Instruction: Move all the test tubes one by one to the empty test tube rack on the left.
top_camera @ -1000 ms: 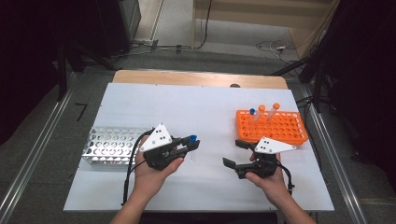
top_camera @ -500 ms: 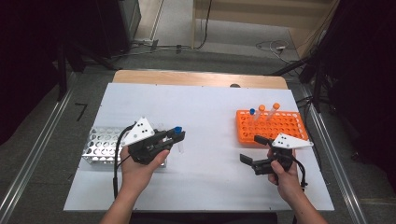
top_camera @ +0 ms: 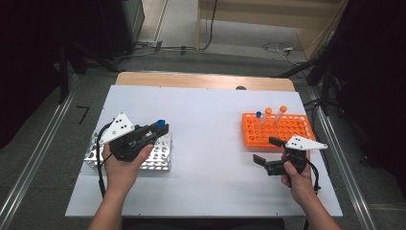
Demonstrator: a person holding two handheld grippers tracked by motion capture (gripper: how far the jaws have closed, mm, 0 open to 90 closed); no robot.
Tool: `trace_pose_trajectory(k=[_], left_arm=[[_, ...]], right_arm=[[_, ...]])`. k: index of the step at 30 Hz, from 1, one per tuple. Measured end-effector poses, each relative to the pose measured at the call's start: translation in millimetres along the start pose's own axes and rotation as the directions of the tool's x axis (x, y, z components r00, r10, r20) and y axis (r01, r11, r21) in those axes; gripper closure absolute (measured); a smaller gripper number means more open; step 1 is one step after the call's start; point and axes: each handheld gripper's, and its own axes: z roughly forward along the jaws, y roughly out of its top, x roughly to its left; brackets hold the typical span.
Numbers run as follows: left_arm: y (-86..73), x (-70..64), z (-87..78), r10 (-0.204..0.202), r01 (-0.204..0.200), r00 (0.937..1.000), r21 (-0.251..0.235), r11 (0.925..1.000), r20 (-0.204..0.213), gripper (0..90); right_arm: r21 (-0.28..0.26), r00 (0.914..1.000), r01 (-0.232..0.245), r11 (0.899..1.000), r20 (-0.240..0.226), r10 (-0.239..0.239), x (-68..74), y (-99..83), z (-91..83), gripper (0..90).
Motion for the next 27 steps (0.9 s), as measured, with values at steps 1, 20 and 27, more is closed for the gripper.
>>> trace_pose_trajectory(k=[1, 20, 27], left_arm=[[0.0, 1.7, -1.1, 0.004, -0.004, 0.9999, -0.002, 1.0, -0.012, 77.1], [-10.9, 39.4, -11.7, -0.042, 0.038, 0.9882, -0.029, 0.9988, -0.147, 77.1], [-20.0, 47.7, -3.5, -0.049, 0.047, 0.9821, -0.018, 0.9988, -0.182, 77.1]], right_arm=[[0.0, 1.0, 0.002, 1.0, 0.003, -0.002, -0.5, -0.1, -0.4, 0.5], [0.006, 0.9998, -0.008, 1.0, 0.018, 0.008, -4.0, -1.7, -1.0, 0.5], [0.006, 0.9997, -0.014, 1.0, 0.02, 0.014, -6.2, -2.6, -1.2, 0.5]])
